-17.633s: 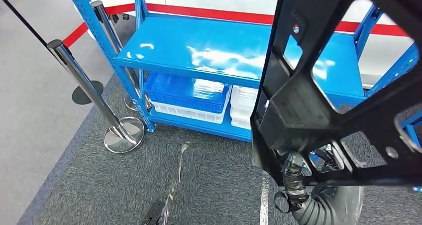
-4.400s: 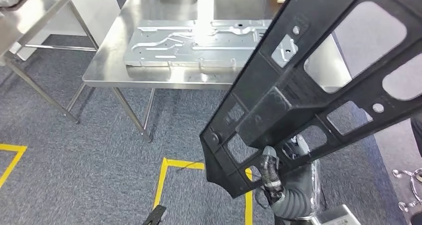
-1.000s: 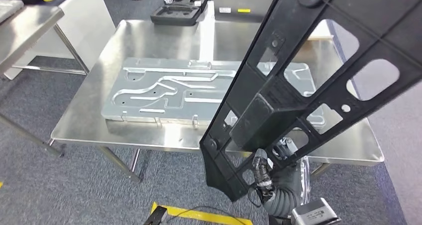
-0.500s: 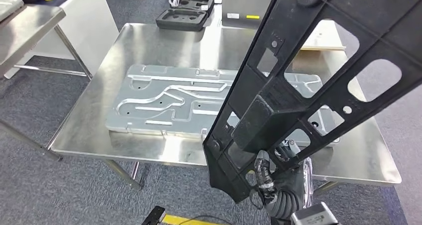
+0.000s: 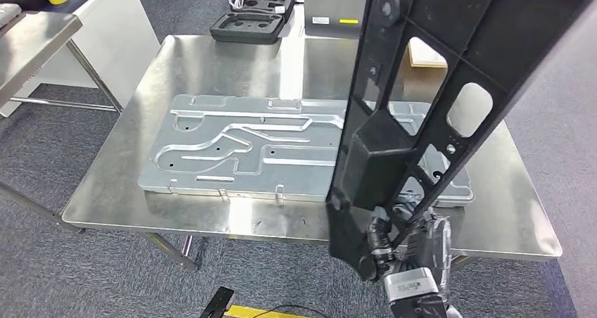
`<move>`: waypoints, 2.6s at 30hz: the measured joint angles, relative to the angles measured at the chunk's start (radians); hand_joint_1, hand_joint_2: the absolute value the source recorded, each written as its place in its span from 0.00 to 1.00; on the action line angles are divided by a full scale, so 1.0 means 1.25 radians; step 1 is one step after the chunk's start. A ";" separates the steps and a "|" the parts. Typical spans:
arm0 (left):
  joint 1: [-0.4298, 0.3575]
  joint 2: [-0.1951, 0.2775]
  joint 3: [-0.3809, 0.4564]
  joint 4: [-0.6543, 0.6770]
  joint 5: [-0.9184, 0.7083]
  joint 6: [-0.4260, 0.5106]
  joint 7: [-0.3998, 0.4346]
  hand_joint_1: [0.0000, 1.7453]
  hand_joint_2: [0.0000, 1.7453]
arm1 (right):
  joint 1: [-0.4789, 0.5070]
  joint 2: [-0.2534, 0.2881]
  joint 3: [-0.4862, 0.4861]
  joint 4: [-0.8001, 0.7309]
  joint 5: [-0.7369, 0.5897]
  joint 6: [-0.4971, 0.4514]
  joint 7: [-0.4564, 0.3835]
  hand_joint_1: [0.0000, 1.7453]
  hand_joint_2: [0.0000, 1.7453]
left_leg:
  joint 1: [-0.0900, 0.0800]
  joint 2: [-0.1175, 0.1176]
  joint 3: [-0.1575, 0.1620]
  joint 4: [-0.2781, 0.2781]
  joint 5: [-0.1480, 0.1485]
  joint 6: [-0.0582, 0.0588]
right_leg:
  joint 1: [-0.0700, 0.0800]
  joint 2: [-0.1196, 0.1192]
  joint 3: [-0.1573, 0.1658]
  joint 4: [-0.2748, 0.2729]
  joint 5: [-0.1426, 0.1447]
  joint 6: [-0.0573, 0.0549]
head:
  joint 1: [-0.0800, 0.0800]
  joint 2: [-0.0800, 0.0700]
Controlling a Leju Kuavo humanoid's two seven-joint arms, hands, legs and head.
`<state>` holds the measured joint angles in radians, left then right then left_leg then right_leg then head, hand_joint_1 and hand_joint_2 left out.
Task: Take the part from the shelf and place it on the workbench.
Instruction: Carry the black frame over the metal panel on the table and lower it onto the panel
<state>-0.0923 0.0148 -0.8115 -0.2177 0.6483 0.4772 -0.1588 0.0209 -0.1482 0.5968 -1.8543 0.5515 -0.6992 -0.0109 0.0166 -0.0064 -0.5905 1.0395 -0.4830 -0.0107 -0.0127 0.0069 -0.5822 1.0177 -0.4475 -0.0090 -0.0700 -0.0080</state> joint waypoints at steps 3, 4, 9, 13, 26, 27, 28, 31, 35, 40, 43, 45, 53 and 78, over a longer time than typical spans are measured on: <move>0.001 0.001 -0.007 0.000 0.000 -0.001 0.000 0.00 1.00 | -0.003 -0.027 -0.023 -0.006 0.051 0.002 0.055 1.00 1.00 | -0.006 0.000 0.009 -0.022 0.005 0.015 | -0.001 0.000 -0.002 0.002 -0.002 0.019 | 0.001 0.000; 0.002 0.002 -0.007 0.000 0.000 -0.002 -0.001 0.00 1.00 | -0.005 -0.040 -0.031 -0.011 0.074 0.008 0.080 1.00 1.00 | -0.005 0.000 0.012 -0.025 0.016 0.022 | -0.002 0.000 -0.004 0.006 -0.006 0.025 | 0.001 0.000; -0.001 0.006 -0.013 0.000 0.000 -0.012 -0.013 0.00 1.00 | -0.035 -0.116 -0.087 -0.039 0.159 0.095 0.196 1.00 1.00 | -0.009 0.004 0.013 -0.030 0.024 0.042 | -0.003 -0.002 -0.093 0.205 -0.109 0.035 | 0.006 0.000; 0.001 0.009 -0.023 0.000 0.000 -0.017 -0.015 0.00 1.00 | -0.048 -0.159 -0.121 -0.055 0.176 0.143 0.225 1.00 1.00 | -0.012 0.002 0.013 -0.024 0.021 0.043 | -0.004 -0.002 -0.068 0.151 -0.055 0.034 | 0.006 0.000; -0.002 0.015 -0.044 0.000 0.012 -0.019 -0.031 0.00 1.00 | -0.237 -0.311 -0.165 -0.099 0.400 0.632 0.407 1.00 1.00 | -0.010 0.001 -0.108 0.218 -0.083 0.007 | -0.005 -0.003 -0.008 0.013 -0.009 0.003 | 0.000 0.000; -0.003 0.014 -0.046 0.000 0.013 -0.017 -0.030 0.00 1.00 | -0.262 -0.319 -0.160 -0.098 0.396 0.669 0.408 1.00 1.00 | -0.011 0.001 -0.101 0.197 -0.063 0.008 | -0.005 -0.002 -0.008 0.013 -0.009 0.003 | -0.001 0.000; -0.006 0.012 -0.047 0.000 0.015 -0.013 -0.027 0.00 1.00 | -0.290 -0.323 -0.153 -0.095 0.392 0.699 0.408 1.00 1.00 | -0.011 0.001 -0.080 0.149 -0.032 0.011 | -0.005 -0.002 -0.007 0.013 -0.009 0.003 | 0.000 0.000; -0.021 0.004 -0.048 0.000 0.016 -0.004 -0.017 0.00 1.00 | -0.373 -0.328 -0.127 -0.080 0.387 0.762 0.411 1.00 1.00 | -0.016 0.001 -0.018 0.007 0.022 0.020 | -0.004 -0.001 -0.008 0.013 -0.010 0.010 | -0.001 0.000; -0.034 -0.002 -0.052 -0.001 0.011 -0.019 -0.022 0.00 1.00 | -0.466 -0.331 -0.076 -0.045 0.376 0.818 0.409 1.00 1.00 | -0.021 -0.001 -0.008 -0.020 0.028 0.033 | -0.008 -0.003 -0.013 0.015 -0.014 0.027 | -0.001 0.000; -0.055 -0.015 -0.063 -0.001 -0.003 -0.038 -0.023 0.00 1.00 | -0.557 -0.319 0.021 0.021 0.383 0.849 0.397 1.00 1.00 | -0.019 -0.002 -0.002 -0.030 0.032 0.050 | -0.008 -0.003 -0.112 0.208 -0.093 0.036 | 0.001 0.000; -0.060 -0.024 -0.069 -0.001 -0.013 -0.045 -0.019 0.00 1.00 | -0.586 -0.297 0.079 0.065 0.392 0.847 0.381 1.00 1.00 | -0.018 -0.005 0.000 -0.023 0.024 0.049 | -0.011 -0.003 -0.113 0.179 -0.042 0.039 | 0.001 0.000; -0.066 -0.028 -0.074 -0.001 -0.020 -0.056 -0.015 0.00 1.00 | -0.609 -0.277 0.117 0.097 0.393 0.846 0.363 1.00 1.00 | -0.018 -0.007 -0.001 -0.012 0.015 0.042 | -0.012 -0.003 -0.071 0.080 0.005 0.038 | 0.002 0.000; -0.086 -0.038 -0.090 -0.002 -0.026 -0.170 -0.013 0.00 1.00 | -0.673 -0.133 0.262 0.260 0.366 0.832 0.271 0.00 0.00 | -0.016 -0.007 -0.051 0.077 -0.033 0.010 | -0.008 -0.004 -0.041 0.021 0.008 0.005 | -0.004 0.000; -0.072 -0.048 -0.119 -0.002 -0.049 -0.176 0.021 0.00 0.00 | -0.702 -0.022 0.366 0.423 0.244 0.881 0.318 0.00 0.00 | -0.018 -0.005 -0.027 -0.006 0.036 0.028 | -0.001 -0.002 -0.032 0.027 -0.003 0.022 | -0.005 0.000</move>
<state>-0.1826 -0.0453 -0.9601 -0.2201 0.5875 0.2571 -0.1320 -0.8562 -0.1758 1.0547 -1.3258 0.8565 0.4014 0.3861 -0.0056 -0.0122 -0.6242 1.0320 -0.4385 0.0241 -0.0135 0.0044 -0.6220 1.0512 -0.4517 0.0183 -0.0762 -0.0080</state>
